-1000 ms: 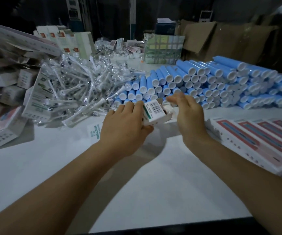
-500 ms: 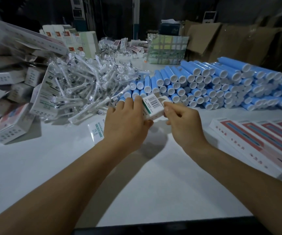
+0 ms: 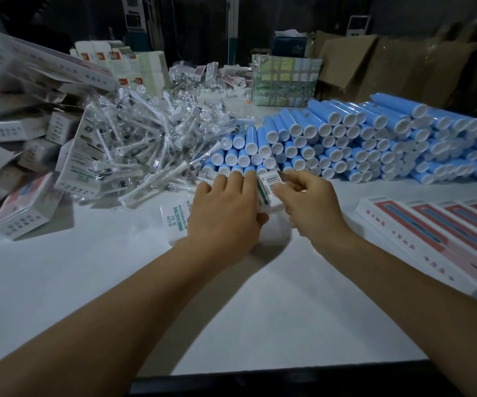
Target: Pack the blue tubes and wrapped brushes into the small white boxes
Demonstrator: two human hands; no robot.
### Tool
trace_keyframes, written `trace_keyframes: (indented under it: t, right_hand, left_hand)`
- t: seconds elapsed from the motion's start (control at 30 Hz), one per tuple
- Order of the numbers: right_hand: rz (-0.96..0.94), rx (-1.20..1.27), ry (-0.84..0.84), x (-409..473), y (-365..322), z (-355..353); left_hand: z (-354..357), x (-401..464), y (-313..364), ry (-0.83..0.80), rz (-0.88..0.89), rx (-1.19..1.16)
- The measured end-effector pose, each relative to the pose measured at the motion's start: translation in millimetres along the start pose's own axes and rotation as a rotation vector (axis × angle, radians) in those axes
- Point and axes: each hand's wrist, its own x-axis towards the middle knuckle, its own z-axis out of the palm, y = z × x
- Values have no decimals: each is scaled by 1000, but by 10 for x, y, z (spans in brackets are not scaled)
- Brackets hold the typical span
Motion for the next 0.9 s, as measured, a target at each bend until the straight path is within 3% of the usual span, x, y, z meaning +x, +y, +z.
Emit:
trace_keyframes:
  t: [0.33,0.4,0.47,0.53,0.63,0.73,0.8,0.9]
  right_hand:
    - [20,-20,-46,-64,-73,50]
    - [-90,-235,49,-18,-81,6]
    - [-93,-245,195,35,-61,-40]
    - [149,141,180,59,-63,-57]
    - [526,950,-125,27,-98,-20]
    - [448,1098,-156,35,-100,15]
    - [318,1030,-93,41,-75,49]
    - [-7,370,27,4,-18,37]
  left_hand:
    - [-14,4,42,4,-23,8]
    - [-30,25,23,9,-48,-26]
    - [-61,49,6,25,-90,-75]
    - [-85,57,4,34,-111,-113]
    - [-77,41,50,37,-77,-107]
    - [-74,36,94,40,-40,-124]
    - [-91,35,101,48,-27,-129]
    - [-95,17,118,30,5,-116]
